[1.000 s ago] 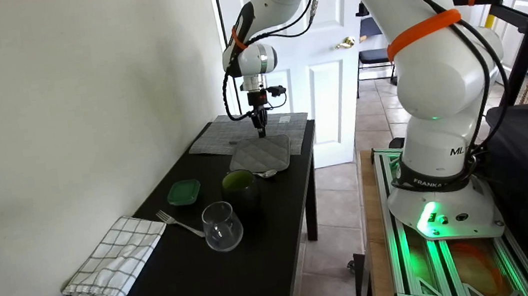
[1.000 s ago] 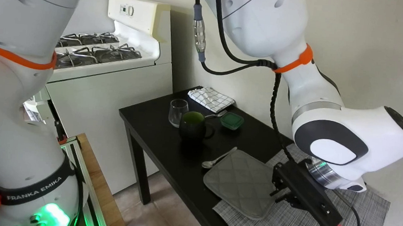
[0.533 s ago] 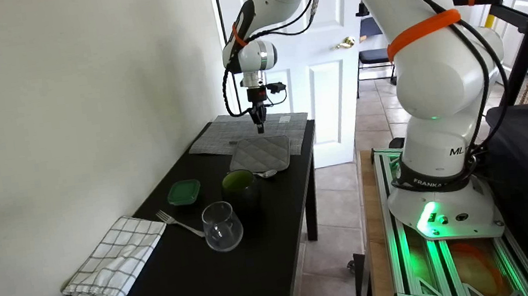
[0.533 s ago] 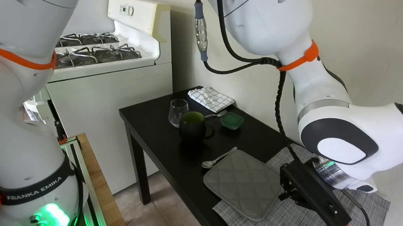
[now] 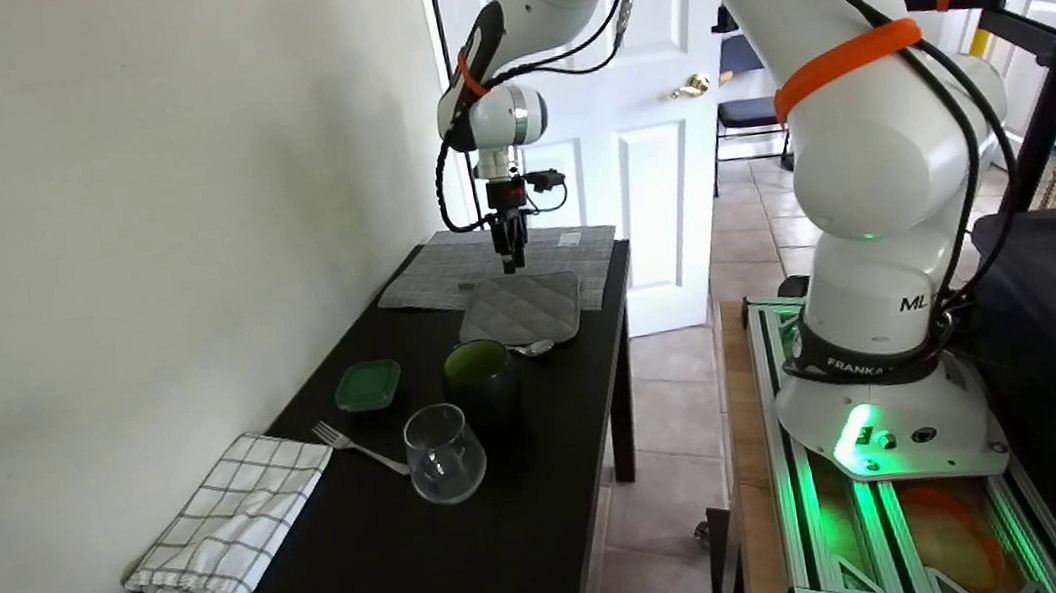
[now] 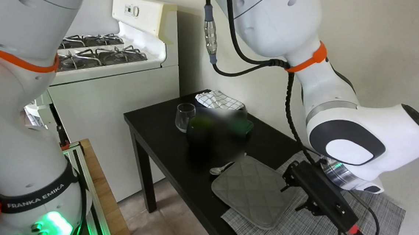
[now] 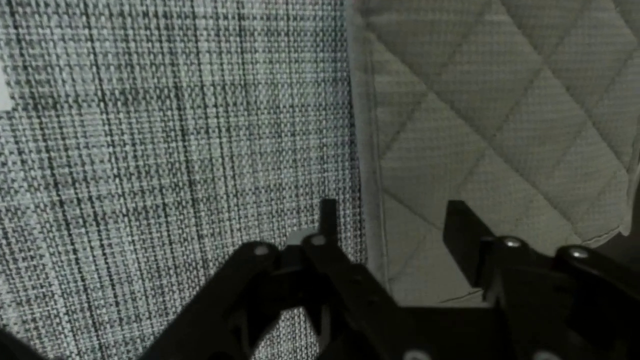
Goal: Put the small table mat on the glass cup
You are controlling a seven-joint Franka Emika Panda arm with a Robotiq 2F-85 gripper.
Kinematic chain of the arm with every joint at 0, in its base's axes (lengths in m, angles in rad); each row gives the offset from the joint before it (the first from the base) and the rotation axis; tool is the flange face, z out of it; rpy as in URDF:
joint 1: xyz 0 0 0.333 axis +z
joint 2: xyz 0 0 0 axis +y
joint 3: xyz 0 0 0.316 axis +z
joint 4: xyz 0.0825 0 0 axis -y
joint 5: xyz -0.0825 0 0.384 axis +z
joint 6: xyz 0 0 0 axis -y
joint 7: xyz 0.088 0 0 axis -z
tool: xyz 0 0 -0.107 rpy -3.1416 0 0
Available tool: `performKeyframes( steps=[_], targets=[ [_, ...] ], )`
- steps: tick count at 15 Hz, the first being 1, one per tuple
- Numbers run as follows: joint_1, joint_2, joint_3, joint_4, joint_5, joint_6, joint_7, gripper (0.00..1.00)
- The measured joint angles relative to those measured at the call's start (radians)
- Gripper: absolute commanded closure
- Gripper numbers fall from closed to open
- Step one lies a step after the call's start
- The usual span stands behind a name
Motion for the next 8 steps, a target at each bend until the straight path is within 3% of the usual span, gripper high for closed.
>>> performKeyframes(
  steps=[1, 2, 7, 8],
  targets=[
    [0.001, 0.003, 0.005, 0.0, -0.001, 0.0, 0.001, 0.02],
    [0.004, 0.007, 0.008, 0.0, -0.002, 0.0, 0.002, 0.0],
    [0.023, 0.033, 0.011, 0.0, -0.008, 0.0, 0.016, 0.0],
    [0.027, 0.034, 0.011, 0.0, -0.009, 0.0, 0.018, 0.18]
  ],
)
